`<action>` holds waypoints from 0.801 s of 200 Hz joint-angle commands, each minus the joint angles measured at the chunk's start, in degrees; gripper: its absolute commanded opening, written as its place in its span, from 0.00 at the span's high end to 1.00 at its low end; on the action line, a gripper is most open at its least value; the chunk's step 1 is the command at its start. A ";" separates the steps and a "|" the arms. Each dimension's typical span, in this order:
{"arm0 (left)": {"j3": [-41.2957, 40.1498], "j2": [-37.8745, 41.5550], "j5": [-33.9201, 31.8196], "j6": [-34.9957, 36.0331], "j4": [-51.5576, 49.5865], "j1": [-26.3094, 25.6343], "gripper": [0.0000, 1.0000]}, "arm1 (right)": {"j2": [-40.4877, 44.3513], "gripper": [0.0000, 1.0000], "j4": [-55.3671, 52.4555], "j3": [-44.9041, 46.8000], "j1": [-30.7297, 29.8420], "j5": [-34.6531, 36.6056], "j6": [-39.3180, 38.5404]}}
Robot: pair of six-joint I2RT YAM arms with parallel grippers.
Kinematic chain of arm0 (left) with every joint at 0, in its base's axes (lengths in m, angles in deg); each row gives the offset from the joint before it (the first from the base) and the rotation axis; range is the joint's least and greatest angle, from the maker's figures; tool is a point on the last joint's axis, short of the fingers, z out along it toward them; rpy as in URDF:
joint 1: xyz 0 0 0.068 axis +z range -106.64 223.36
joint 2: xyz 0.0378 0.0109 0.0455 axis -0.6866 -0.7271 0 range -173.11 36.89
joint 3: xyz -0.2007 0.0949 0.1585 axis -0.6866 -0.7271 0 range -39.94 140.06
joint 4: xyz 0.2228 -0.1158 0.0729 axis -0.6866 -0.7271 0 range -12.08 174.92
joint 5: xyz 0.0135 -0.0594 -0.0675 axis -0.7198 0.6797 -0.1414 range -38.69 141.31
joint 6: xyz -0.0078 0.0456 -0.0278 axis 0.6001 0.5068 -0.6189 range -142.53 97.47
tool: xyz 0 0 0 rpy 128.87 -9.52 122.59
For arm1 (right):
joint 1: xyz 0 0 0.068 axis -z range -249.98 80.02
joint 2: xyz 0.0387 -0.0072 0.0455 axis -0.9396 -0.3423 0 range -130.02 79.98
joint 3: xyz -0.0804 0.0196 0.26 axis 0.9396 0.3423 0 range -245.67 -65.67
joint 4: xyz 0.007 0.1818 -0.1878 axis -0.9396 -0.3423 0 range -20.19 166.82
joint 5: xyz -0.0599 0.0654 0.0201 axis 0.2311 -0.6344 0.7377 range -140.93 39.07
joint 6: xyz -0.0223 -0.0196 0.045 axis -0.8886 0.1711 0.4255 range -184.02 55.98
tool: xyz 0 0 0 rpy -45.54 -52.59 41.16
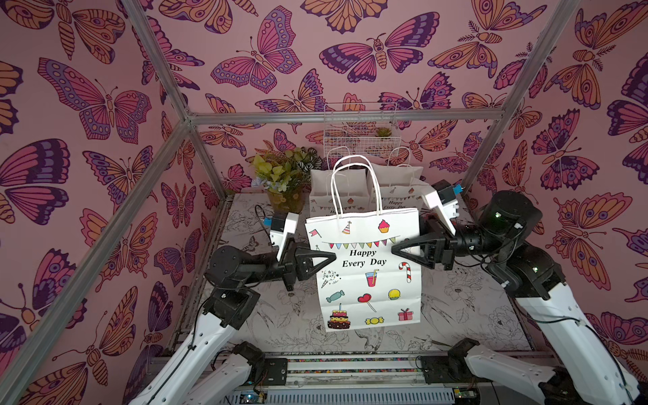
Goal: Put away the paper bag
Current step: Press the paper bag.
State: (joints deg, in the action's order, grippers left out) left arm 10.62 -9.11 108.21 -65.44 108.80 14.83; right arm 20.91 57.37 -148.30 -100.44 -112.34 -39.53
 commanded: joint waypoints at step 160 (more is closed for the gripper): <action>2.23 6.13 -3.54 7.24 -9.45 -0.12 0.16 | -3.14 1.00 21.44 6.72 8.26 -14.42 17.03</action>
State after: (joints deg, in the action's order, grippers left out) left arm 11.19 -7.34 106.92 -64.85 106.59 14.80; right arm 20.78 63.14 -142.70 -93.91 -118.20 -34.53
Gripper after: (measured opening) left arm 0.801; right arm 0.056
